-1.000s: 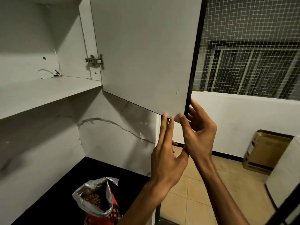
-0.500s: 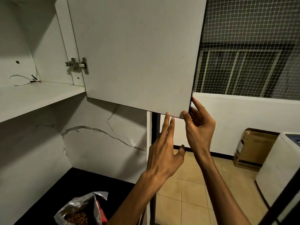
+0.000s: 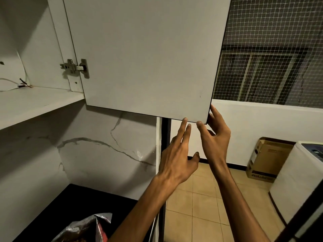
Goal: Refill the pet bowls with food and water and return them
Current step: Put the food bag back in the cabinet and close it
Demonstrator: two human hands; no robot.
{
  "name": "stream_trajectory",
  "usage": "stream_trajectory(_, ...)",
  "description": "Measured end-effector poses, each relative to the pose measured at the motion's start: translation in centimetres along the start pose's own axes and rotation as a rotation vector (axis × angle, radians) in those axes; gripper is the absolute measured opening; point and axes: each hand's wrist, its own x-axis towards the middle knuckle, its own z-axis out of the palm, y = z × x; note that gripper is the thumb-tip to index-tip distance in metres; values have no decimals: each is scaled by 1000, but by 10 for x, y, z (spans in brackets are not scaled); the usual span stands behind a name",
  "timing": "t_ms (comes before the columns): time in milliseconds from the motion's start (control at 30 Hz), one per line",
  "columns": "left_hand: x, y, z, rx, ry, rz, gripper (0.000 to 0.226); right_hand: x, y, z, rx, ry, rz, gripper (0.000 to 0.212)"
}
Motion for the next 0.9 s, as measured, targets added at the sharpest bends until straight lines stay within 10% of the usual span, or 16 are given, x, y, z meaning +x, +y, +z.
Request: stream_trajectory(900,38,-25,18,51,-24,32,89,33,38,2,-78,-99,19,85)
